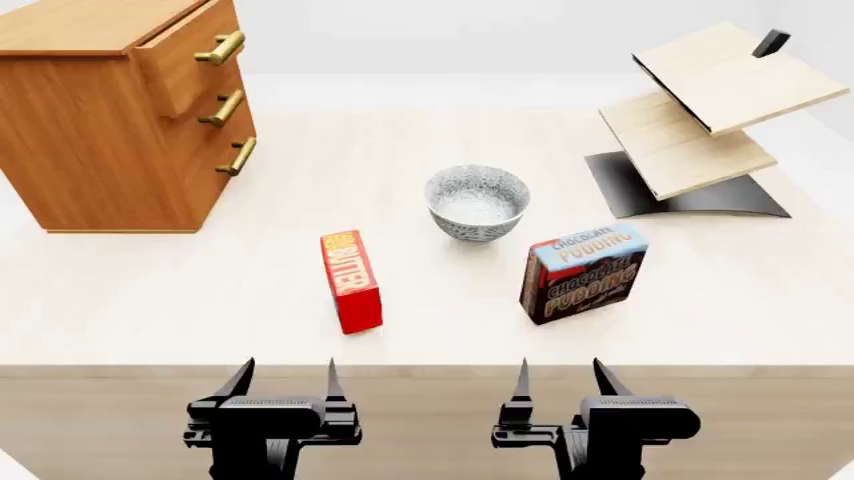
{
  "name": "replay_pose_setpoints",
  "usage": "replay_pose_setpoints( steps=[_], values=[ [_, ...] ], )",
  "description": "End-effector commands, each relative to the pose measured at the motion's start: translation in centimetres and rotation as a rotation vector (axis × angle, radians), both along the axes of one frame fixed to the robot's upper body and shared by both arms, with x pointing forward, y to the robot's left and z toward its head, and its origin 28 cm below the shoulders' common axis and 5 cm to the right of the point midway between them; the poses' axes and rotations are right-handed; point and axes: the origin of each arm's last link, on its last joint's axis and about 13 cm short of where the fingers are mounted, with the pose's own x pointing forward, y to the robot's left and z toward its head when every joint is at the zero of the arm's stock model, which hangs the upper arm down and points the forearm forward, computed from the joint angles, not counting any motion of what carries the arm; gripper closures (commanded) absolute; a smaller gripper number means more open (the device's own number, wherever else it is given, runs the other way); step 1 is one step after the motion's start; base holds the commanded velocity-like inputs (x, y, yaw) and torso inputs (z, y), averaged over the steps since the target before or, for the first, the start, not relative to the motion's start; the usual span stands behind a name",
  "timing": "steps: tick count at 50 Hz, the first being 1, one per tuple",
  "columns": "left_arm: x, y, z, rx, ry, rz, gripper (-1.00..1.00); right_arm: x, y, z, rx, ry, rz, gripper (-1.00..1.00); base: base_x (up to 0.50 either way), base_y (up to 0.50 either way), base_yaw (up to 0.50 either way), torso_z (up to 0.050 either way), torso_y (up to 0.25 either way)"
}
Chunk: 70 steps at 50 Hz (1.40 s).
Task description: Close the top drawer of the cabinet and put the bowl on top of it.
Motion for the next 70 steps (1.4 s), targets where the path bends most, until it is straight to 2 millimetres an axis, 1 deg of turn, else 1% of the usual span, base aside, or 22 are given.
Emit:
replay_pose_setpoints(
  steps=[1,15,19,22,23,24,25,27,29,31,32,33,34,36,39,40,41,43,45,49,63,70],
  values=[
    [0.0,0.0,-0.4,-0.001,-0.004,-0.003,-1.00,-0.1,0.0,0.1,0.003,-0.009,0.010,-1.00,0.00,0.00,0.00,0.000,0.000],
    [-0.1,0.0,-0.4,-0.004,-0.012,0.000,-1.00,-0.1,0.1,0.5,0.006,-0.024,0.025,-1.00,0.00,0.00,0.00,0.000,0.000],
    [-0.1,0.0,-0.3,-0.008,-0.016,0.005,-1.00,-0.1,0.1,0.9,0.007,-0.035,0.025,-1.00,0.00,0.00,0.00,0.000,0.000],
    [0.0,0.1,0.0,-0.005,-0.039,0.018,-1.00,0.0,-0.2,2.4,0.026,-0.069,0.015,-1.00,0.00,0.00,0.00,0.000,0.000],
    [0.1,0.1,0.4,0.013,-0.081,0.028,-1.00,0.1,-0.4,3.8,0.023,-0.110,0.009,-1.00,0.00,0.00,0.00,0.000,0.000],
    [0.1,0.1,0.8,0.020,-0.108,0.028,-1.00,0.1,-0.5,4.5,0.028,-0.129,0.009,-1.00,0.00,0.00,0.00,0.000,0.000],
    [0.1,0.1,1.3,0.021,-0.132,0.031,-1.00,0.1,-0.7,5.3,0.030,-0.151,0.006,-1.00,0.00,0.00,0.00,0.000,0.000],
    [-0.1,0.2,3.4,0.021,-0.240,0.037,-1.00,-0.2,-1.3,8.5,0.031,-0.245,0.005,-1.00,0.00,0.00,0.00,0.000,0.000],
    [-0.3,0.2,4.4,0.027,-0.286,0.033,-1.00,-0.3,-1.7,10.2,0.024,-0.300,-0.001,-1.00,0.00,0.00,0.00,0.000,0.000],
    [-1.1,0.2,6.9,0.059,-0.385,0.050,-1.00,-0.5,-2.3,13.4,0.024,-0.401,-0.013,-1.00,0.00,0.00,0.00,0.000,0.000],
    [-1.6,0.3,8.4,0.063,-0.451,0.065,-1.00,-0.8,-2.6,15.4,0.027,-0.467,-0.018,-1.00,0.00,0.00,0.00,0.000,0.000],
    [-1.8,0.4,8.8,0.074,-0.482,0.068,-1.00,-1.0,-2.7,16.3,0.024,-0.497,-0.019,-1.00,0.00,0.00,0.00,0.000,0.000],
    [-2.6,0.5,10.2,0.080,-0.545,0.091,-1.00,-1.4,-2.9,17.8,0.016,-0.552,-0.021,-1.00,0.00,0.00,0.00,0.000,0.000],
    [-4.0,0.7,12.6,0.100,-0.637,0.113,-1.00,-2.3,-3.1,19.5,0.015,-0.616,-0.023,-1.00,0.00,0.00,0.00,0.000,0.000],
    [-5.5,1.0,14.3,0.142,-0.709,0.136,-1.00,-3.2,-3.3,20.5,0.014,-0.661,-0.023,-1.00,0.00,0.00,0.00,0.000,0.000],
    [-5.1,3.9,18.5,0.185,-0.837,0.133,-1.00,-3.7,-3.3,20.9,0.014,-0.676,-0.017,-1.00,0.00,0.00,0.00,0.000,0.000],
    [-4.5,4.6,18.4,0.159,-0.769,0.152,-1.00,-4.0,-3.4,21.1,0.018,-0.687,-0.022,-1.00,0.00,0.00,0.00,0.000,0.000],
    [-4.6,4.9,17.8,0.181,-0.809,0.165,-1.00,-4.7,-3.5,21.4,0.030,-0.710,-0.021,-1.00,0.00,0.00,0.00,0.000,0.000],
    [-5.3,4.9,18.4,0.179,-0.840,0.170,-1.00,-5.4,-3.6,21.7,0.031,-0.730,-0.023,-1.00,0.00,0.00,0.00,0.000,0.000],
    [-6.0,4.9,18.9,0.179,-0.854,0.175,-1.00,-6.1,-3.6,22.3,0.028,-0.759,-0.019,-1.00,0.00,0.00,0.00,0.000,0.000],
    [-6.0,4.8,18.8,0.178,-0.851,0.163,-1.00,-6.3,-3.6,22.0,0.010,-0.776,-0.001,-1.00,0.00,0.01,0.00,0.000,0.000],
    [-6.0,4.7,18.6,0.173,-0.850,0.154,-1.00,-6.3,-3.5,21.9,0.002,-0.774,0.004,-1.00,0.00,0.45,0.00,0.000,0.000]
  ],
)
